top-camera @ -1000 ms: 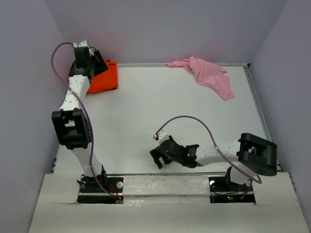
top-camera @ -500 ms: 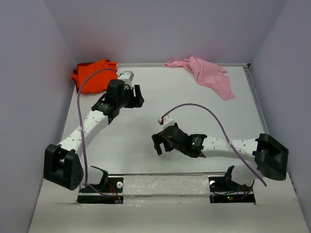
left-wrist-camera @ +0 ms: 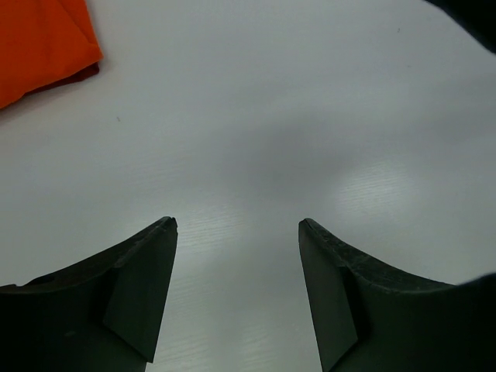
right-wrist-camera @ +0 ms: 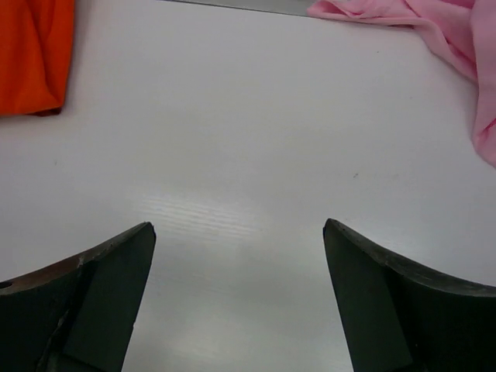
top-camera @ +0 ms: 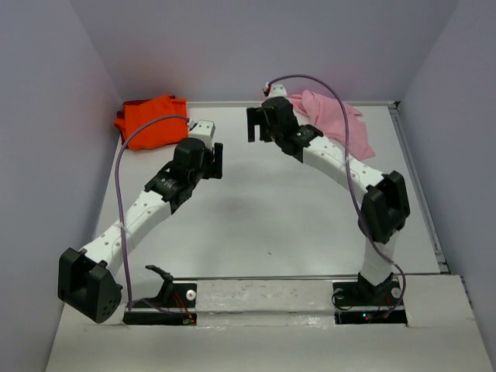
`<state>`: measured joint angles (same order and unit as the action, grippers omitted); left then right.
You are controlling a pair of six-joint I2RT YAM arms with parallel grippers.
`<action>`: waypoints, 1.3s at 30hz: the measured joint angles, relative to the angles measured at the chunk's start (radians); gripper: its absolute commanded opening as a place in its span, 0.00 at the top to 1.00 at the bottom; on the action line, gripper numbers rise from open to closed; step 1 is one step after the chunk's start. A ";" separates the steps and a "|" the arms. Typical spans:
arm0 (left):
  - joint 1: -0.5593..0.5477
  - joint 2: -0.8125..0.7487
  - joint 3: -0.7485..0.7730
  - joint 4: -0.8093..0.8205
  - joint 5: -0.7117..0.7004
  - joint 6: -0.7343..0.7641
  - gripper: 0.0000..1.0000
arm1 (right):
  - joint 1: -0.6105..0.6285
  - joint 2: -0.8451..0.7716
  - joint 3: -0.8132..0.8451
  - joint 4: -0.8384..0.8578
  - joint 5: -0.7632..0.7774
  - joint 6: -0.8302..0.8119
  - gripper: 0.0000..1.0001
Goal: Fold and stack the t-shirts
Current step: Neatly place the folded tshirt to the corner
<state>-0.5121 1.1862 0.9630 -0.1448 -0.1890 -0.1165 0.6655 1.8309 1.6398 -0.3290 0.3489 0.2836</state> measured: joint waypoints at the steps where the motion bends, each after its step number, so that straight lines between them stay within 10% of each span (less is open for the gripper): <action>1: 0.003 0.000 0.000 -0.003 -0.011 0.002 0.27 | -0.019 0.072 0.096 -0.006 0.010 -0.020 0.06; 7: 0.003 -0.001 -0.002 -0.011 -0.040 0.005 0.27 | -0.116 0.415 0.482 -0.051 0.065 -0.103 0.06; 14: 0.003 -0.008 -0.003 -0.013 -0.051 0.005 0.27 | -0.277 0.568 0.514 -0.142 0.111 -0.105 0.07; 29: 0.002 -0.006 -0.009 -0.008 -0.047 -0.009 0.27 | -0.331 0.449 0.340 -0.135 -0.012 -0.051 0.05; 39: 0.001 0.074 -0.042 0.006 -0.161 -0.019 0.26 | -0.292 0.091 -0.132 0.108 -0.129 0.060 0.07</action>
<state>-0.5114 1.2602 0.9215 -0.1383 -0.3504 -0.1360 0.3733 1.9221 1.5082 -0.2214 0.2199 0.3435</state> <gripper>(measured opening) 0.735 0.942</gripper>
